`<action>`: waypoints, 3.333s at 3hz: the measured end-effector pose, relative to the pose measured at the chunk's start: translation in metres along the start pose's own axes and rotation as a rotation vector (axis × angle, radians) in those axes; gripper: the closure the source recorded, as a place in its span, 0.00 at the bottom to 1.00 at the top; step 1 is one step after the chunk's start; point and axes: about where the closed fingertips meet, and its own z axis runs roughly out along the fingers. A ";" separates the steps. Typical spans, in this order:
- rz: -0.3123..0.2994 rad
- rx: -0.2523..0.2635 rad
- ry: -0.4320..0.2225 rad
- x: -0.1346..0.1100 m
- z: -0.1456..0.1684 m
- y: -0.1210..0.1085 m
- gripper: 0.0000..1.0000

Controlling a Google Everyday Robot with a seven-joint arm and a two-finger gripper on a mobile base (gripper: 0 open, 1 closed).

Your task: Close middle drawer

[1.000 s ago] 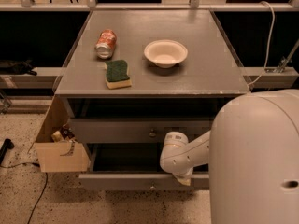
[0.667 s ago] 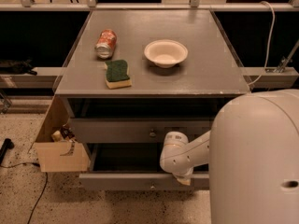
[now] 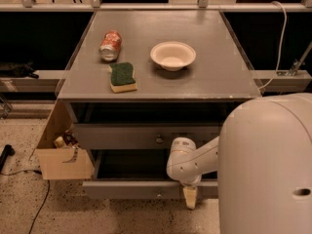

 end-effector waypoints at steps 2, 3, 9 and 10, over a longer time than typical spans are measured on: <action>0.025 0.018 0.000 0.014 -0.006 0.004 0.00; -0.009 0.002 -0.033 0.005 -0.004 0.001 0.00; -0.168 0.095 -0.102 0.024 -0.056 0.007 0.00; -0.160 0.143 -0.016 0.059 -0.078 0.052 0.00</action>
Offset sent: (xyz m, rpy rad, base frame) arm -0.0159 -0.0177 0.0196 -0.0029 -0.0542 -0.0373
